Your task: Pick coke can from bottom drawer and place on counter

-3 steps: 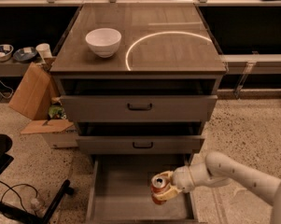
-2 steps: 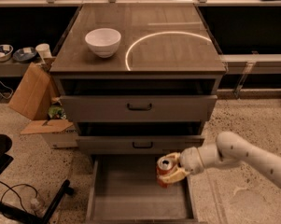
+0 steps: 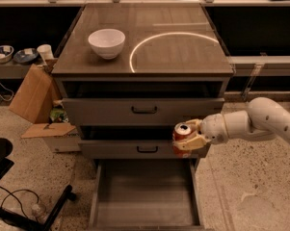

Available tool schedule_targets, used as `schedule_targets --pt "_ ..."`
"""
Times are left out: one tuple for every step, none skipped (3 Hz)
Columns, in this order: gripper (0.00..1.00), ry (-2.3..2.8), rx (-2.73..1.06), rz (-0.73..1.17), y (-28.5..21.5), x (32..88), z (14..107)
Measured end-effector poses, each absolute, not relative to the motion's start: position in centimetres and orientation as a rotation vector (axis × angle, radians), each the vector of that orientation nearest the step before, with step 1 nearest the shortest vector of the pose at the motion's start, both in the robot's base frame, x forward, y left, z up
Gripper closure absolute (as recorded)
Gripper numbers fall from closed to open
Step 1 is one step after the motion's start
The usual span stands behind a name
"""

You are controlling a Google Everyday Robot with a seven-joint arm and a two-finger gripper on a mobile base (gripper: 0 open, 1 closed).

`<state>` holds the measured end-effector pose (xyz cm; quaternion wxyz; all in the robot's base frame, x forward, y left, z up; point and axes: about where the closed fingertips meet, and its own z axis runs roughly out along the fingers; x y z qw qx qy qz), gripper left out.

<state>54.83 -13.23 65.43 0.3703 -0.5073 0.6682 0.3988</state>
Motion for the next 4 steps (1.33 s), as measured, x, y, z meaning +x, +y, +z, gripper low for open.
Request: schedule_targets --pt "1.0 1.714 -1.301 1.023 -13.2 54.8 65.4" --pt "1.0 1.725 -1.31 0.984 -13.9 55.5 68.8" --pt "1.0 1.739 -1.294 0.92 -15.1 57.2 75.9" --pt "1.0 1.754 -1.221 0.903 -16.4 59.8 83.0"
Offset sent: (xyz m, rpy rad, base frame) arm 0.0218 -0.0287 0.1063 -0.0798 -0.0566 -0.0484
